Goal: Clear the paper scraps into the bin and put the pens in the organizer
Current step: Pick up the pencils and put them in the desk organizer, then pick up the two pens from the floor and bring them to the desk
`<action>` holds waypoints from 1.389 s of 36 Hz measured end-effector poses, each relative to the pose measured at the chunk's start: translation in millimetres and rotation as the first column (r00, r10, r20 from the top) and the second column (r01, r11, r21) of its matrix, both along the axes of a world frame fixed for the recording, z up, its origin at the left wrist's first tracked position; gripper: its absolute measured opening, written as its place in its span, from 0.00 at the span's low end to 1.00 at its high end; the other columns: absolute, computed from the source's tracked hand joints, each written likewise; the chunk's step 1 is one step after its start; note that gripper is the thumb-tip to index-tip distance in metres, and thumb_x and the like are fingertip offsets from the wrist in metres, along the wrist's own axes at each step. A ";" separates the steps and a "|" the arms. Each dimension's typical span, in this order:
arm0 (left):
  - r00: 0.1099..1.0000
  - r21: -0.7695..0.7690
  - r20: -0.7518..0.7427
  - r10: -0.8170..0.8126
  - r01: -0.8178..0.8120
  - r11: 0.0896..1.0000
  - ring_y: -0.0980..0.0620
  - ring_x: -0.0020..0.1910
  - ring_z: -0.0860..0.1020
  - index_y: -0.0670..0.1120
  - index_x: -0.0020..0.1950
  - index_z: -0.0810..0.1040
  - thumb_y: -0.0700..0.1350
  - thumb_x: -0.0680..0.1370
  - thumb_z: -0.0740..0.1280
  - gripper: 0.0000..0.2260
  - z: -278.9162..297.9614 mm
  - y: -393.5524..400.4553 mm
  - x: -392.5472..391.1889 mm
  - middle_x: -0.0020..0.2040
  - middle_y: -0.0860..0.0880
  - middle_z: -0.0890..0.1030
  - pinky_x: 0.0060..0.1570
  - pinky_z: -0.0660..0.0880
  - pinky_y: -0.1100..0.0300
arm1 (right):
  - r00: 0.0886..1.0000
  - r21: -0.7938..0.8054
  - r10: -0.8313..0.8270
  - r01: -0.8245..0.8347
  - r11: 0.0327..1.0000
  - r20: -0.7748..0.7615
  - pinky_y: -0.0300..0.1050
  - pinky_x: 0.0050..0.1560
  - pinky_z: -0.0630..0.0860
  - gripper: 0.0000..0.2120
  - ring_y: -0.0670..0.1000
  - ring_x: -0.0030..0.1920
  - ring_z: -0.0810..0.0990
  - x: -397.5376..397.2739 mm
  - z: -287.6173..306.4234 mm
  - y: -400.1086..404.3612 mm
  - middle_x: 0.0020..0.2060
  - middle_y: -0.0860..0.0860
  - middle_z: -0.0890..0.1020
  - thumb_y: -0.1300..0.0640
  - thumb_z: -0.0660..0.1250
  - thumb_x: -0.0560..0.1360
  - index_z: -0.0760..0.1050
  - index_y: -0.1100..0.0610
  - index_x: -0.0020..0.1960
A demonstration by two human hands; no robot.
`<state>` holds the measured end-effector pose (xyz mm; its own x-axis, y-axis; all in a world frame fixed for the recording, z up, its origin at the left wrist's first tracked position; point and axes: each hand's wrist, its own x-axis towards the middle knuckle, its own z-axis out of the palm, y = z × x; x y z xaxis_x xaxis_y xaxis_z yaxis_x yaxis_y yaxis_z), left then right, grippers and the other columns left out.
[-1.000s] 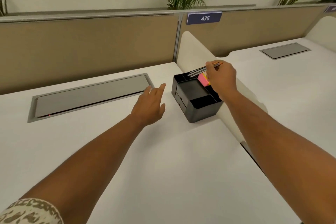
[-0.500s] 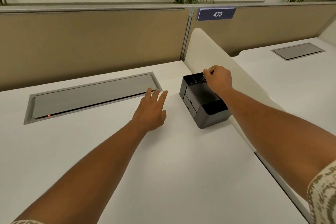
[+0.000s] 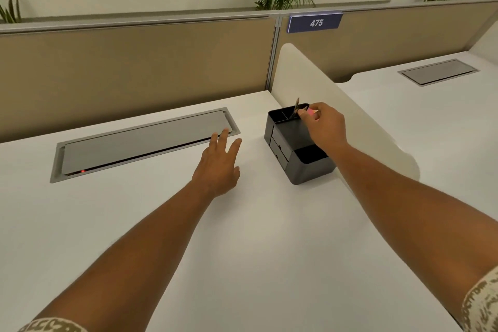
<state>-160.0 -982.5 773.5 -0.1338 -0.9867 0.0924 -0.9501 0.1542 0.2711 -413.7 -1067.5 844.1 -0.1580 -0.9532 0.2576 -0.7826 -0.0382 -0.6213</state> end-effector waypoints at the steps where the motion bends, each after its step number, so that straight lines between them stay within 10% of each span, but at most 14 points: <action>1: 1.000 -0.001 -0.005 0.006 -0.006 1.000 0.41 0.79 0.43 0.50 0.79 0.53 0.48 0.79 0.64 0.32 2.7 3.1 -1.6 0.80 0.45 0.44 0.73 0.57 0.45 | 1.000 -0.008 0.011 -0.011 1.000 0.005 0.43 0.48 0.74 0.20 0.52 0.48 0.80 -0.4 -0.7 6.3 0.46 0.52 0.82 0.42 0.64 0.77 0.77 0.56 0.59; 9: 1.000 -0.061 0.021 0.008 -0.006 0.998 0.41 0.79 0.43 0.48 0.79 0.53 0.48 0.78 0.65 0.32 25.6 49.9 -19.3 0.80 0.43 0.46 0.74 0.53 0.46 | 0.994 -0.053 0.111 -0.110 0.993 0.014 0.39 0.46 0.68 0.17 0.44 0.41 0.75 1.4 -9.7 62.1 0.33 0.41 0.75 0.45 0.65 0.77 0.78 0.55 0.59; 20: 0.992 -0.153 0.120 0.039 -0.020 0.988 0.41 0.79 0.42 0.48 0.79 0.53 0.50 0.78 0.64 0.32 48.2 151.8 -50.6 0.80 0.42 0.48 0.75 0.51 0.46 | 0.958 -0.030 0.275 -0.278 0.960 -0.084 0.52 0.46 0.77 0.13 0.54 0.44 0.79 -3.8 -14.9 158.8 0.44 0.54 0.79 0.48 0.63 0.78 0.77 0.58 0.52; 30: 0.980 -0.167 0.158 0.122 -0.095 0.981 0.41 0.79 0.43 0.49 0.79 0.54 0.49 0.78 0.66 0.33 53.7 252.9 -75.3 0.80 0.43 0.48 0.75 0.52 0.45 | 0.916 -0.050 0.395 -0.399 0.916 -0.071 0.39 0.50 0.71 0.16 0.50 0.53 0.80 -9.1 -20.0 243.0 0.56 0.51 0.80 0.46 0.62 0.79 0.76 0.54 0.61; 50: 0.946 -0.138 0.193 0.260 -0.237 0.962 0.44 0.79 0.47 0.41 0.79 0.46 0.55 0.82 0.56 0.33 66.4 423.4 -39.4 0.80 0.45 0.52 0.77 0.53 0.50 | 0.778 -0.075 0.611 -0.624 0.777 -0.149 0.49 0.63 0.73 0.16 0.52 0.61 0.76 76.5 -19.7 405.1 0.62 0.52 0.78 0.52 0.57 0.81 0.75 0.54 0.64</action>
<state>-199.4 -559.1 840.0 0.0865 -0.9760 0.1998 -0.9954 -0.0762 0.0589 -337.2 -662.4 824.4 0.4903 -0.7986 0.3490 -0.6283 -0.6014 -0.4935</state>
